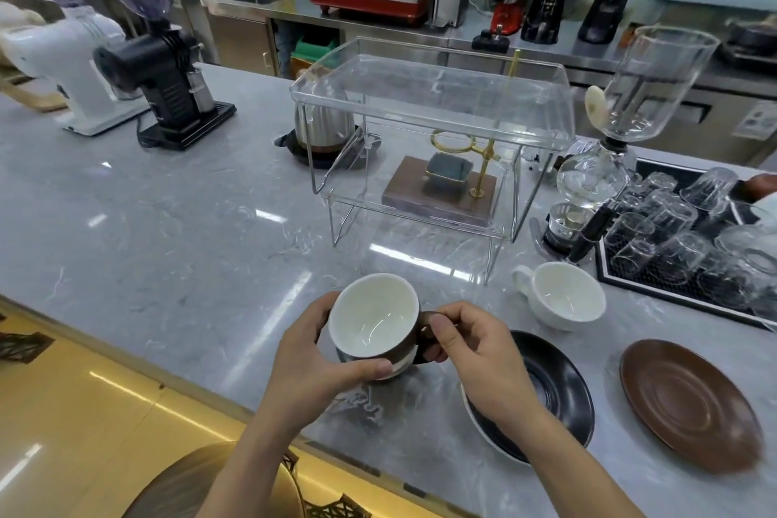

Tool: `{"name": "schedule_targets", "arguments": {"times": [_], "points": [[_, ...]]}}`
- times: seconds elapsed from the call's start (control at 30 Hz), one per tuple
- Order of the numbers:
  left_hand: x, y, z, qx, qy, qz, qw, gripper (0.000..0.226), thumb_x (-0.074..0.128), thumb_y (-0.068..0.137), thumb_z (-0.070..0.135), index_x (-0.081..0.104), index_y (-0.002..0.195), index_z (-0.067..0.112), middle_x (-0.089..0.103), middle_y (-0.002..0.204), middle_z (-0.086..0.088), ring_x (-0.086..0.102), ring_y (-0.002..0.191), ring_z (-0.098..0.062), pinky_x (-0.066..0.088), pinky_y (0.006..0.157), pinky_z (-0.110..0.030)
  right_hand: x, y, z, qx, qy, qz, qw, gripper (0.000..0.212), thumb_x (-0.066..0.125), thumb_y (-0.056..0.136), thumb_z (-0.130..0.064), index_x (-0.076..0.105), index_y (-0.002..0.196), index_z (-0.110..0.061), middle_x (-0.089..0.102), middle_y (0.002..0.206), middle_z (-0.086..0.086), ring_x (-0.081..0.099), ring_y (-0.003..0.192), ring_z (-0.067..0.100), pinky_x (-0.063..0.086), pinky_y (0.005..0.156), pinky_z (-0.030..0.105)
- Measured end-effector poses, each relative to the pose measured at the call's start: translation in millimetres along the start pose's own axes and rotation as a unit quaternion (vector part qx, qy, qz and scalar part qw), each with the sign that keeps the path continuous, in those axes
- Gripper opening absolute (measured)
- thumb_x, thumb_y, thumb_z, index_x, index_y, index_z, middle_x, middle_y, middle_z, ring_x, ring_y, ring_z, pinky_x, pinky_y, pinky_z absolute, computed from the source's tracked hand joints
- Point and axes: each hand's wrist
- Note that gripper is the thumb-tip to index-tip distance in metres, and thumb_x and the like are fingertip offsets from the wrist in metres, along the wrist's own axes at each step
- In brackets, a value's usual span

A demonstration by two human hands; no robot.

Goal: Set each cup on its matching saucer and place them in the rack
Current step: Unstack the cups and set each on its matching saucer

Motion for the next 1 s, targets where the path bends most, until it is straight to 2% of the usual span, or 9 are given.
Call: {"name": "schedule_targets", "arguments": {"times": [0.17, 0.37, 0.5, 0.57, 0.63, 0.73, 0.87, 0.93, 1.0], "points": [[6, 4, 19, 0.021, -0.007, -0.021, 1.000, 0.085, 0.092, 0.042, 0.052, 0.057, 0.120, 0.046, 0.064, 0.115, 0.028, 0.060, 0.113, 0.000, 0.051, 0.087, -0.020, -13, -10, -12, -0.007, 0.029, 0.019, 0.999, 0.012, 0.060, 0.095, -0.013, 0.068, 0.089, -0.009, 0.071, 0.073, 0.002, 0.067, 0.068, 0.012, 0.052, 0.066, 0.021], [33, 12, 40, 0.041, -0.035, -0.062, 0.997, 0.088, 0.093, 0.041, 0.043, 0.058, 0.122, 0.042, 0.066, 0.116, 0.024, 0.062, 0.113, -0.002, 0.052, 0.086, -0.015, -43, -21, -16, 0.010, 0.020, 0.061, 0.998, 0.013, 0.058, 0.096, -0.014, 0.067, 0.089, -0.007, 0.074, 0.078, 0.002, 0.069, 0.071, 0.015, 0.054, 0.069, 0.022], [64, 15, 55, 0.048, -0.054, -0.091, 0.993, 0.087, 0.095, 0.041, 0.036, 0.060, 0.120, 0.039, 0.067, 0.115, 0.019, 0.063, 0.111, -0.005, 0.053, 0.082, -0.015, -73, -31, -16, 0.011, -0.014, 0.086, 0.996, 0.014, 0.060, 0.095, -0.018, 0.068, 0.085, -0.014, 0.073, 0.079, 0.004, 0.069, 0.075, 0.017, 0.056, 0.073, 0.028], [86, 16, 66, 0.055, -0.054, -0.108, 0.991, 0.084, 0.095, 0.041, 0.035, 0.060, 0.116, 0.047, 0.068, 0.113, 0.020, 0.064, 0.109, -0.005, 0.054, 0.079, -0.015, -95, -39, -15, 0.022, -0.023, 0.106, 0.994, 0.012, 0.062, 0.094, -0.020, 0.067, 0.084, -0.017, 0.072, 0.078, 0.002, 0.067, 0.074, 0.014, 0.056, 0.072, 0.028], [95, 15, 72, 0.063, -0.053, -0.118, 0.990, 0.081, 0.095, 0.041, 0.032, 0.060, 0.111, 0.054, 0.068, 0.113, 0.021, 0.064, 0.109, -0.004, 0.054, 0.081, -0.018, -105, -43, -13, 0.028, -0.043, 0.107, 0.993, 0.012, 0.063, 0.094, -0.023, 0.066, 0.083, -0.018, 0.071, 0.077, 0.002, 0.068, 0.075, 0.017, 0.058, 0.073, 0.035], [124, 17, 81, 0.068, -0.042, -0.150, 0.986, 0.083, 0.096, 0.043, 0.027, 0.061, 0.113, 0.051, 0.067, 0.114, 0.021, 0.064, 0.111, -0.004, 0.053, 0.084, -0.018, -132, -55, -9, 0.032, -0.052, 0.131, 0.990, 0.014, 0.064, 0.093, -0.024, 0.066, 0.081, -0.017, 0.071, 0.076, 0.005, 0.068, 0.076, 0.026, 0.057, 0.075, 0.045], [161, 17, 90, 0.066, -0.039, -0.177, 0.981, 0.090, 0.097, 0.041, 0.036, 0.059, 0.121, 0.046, 0.067, 0.119, 0.018, 0.063, 0.114, -0.006, 0.054, 0.093, -0.033, -165, -67, -1, 0.046, -0.047, 0.158, 0.985, 0.018, 0.063, 0.093, -0.021, 0.063, 0.080, -0.010, 0.070, 0.075, 0.011, 0.070, 0.071, 0.021, 0.058, 0.070, 0.036], [179, 18, 94, 0.074, -0.036, -0.188, 0.979, 0.085, 0.096, 0.040, 0.038, 0.059, 0.116, 0.052, 0.067, 0.116, 0.020, 0.064, 0.111, -0.005, 0.054, 0.091, -0.031, -180, -72, 4, 0.056, -0.052, 0.167, 0.983, 0.020, 0.063, 0.093, -0.023, 0.062, 0.081, -0.008, 0.070, 0.075, 0.010, 0.070, 0.069, 0.017, 0.058, 0.071, 0.034], [196, 18, 98, 0.081, -0.028, -0.199, 0.976, 0.085, 0.096, 0.040, 0.040, 0.059, 0.117, 0.049, 0.068, 0.115, 0.019, 0.065, 0.110, -0.007, 0.054, 0.091, -0.031, -193, -78, 9, 0.062, -0.049, 0.182, 0.980, 0.020, 0.063, 0.093, -0.021, 0.060, 0.079, -0.007, 0.068, 0.070, 0.002, 0.066, 0.063, 0.006, 0.052, 0.064, 0.024]]}}
Point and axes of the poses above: each hand's wrist, its own y-axis towards the middle knuckle, its own x-axis out of the palm, z = x × y
